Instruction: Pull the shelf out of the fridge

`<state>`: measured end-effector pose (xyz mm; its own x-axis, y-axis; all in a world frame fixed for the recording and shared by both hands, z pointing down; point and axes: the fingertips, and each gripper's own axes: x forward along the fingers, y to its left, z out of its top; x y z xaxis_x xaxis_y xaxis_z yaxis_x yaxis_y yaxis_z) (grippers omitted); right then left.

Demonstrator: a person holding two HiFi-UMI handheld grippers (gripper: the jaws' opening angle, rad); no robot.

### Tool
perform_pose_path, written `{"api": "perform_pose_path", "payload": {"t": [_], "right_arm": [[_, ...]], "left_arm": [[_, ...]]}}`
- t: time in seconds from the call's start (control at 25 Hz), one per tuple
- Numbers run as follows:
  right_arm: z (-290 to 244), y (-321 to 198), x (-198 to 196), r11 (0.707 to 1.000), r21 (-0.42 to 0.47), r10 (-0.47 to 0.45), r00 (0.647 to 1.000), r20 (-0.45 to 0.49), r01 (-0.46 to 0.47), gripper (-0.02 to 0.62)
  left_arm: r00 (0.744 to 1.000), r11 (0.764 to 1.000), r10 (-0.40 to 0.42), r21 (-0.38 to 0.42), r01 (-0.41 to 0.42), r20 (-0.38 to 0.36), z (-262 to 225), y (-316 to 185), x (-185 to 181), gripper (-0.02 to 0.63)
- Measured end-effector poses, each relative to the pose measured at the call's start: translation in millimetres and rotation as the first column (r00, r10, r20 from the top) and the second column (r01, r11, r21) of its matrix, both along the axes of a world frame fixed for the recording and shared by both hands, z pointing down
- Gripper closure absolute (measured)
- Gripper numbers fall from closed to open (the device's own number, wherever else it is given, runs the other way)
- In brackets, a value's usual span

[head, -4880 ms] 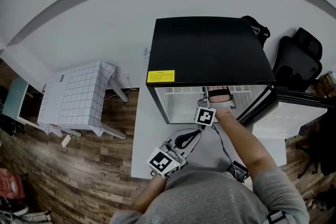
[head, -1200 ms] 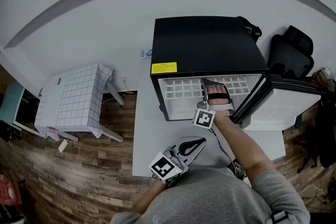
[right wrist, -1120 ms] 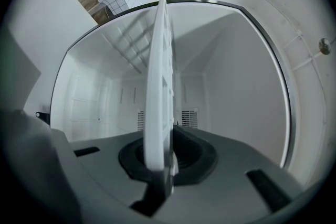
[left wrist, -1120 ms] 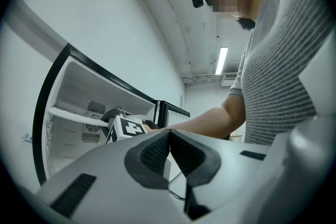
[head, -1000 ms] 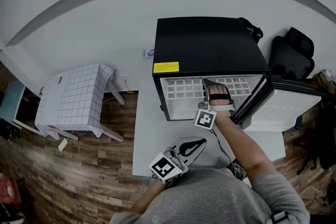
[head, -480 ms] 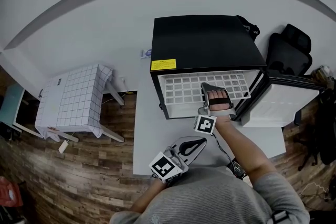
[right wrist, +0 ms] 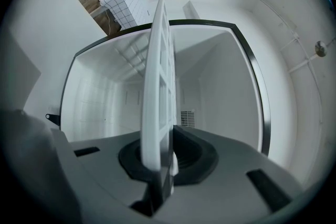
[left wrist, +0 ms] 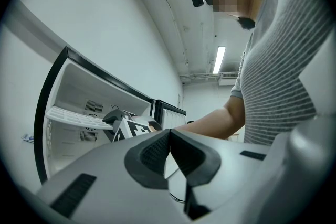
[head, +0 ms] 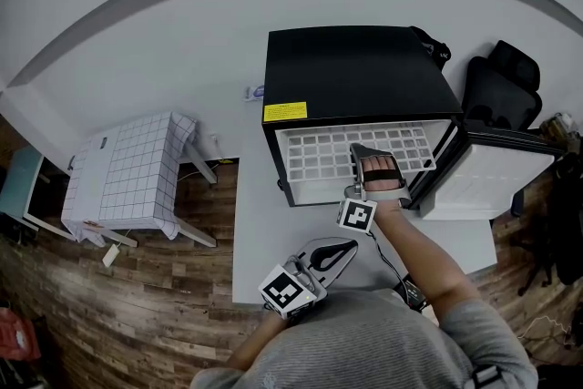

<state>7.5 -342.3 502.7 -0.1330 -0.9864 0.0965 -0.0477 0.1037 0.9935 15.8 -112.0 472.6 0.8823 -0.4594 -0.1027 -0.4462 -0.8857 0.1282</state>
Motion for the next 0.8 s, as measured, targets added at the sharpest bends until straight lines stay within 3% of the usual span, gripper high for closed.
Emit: {"api": "perform_pose_path", "payload": {"t": [0.8], "right_arm": [[-3.0,0.7,3.6,1.000,-0.001,0.021,1.000,-0.023,-0.021,0.568]], "left_arm": [[1.000,1.000,0.012,0.020,-0.012,0.003,-3.2,-2.7,0.2,0.595]]}}
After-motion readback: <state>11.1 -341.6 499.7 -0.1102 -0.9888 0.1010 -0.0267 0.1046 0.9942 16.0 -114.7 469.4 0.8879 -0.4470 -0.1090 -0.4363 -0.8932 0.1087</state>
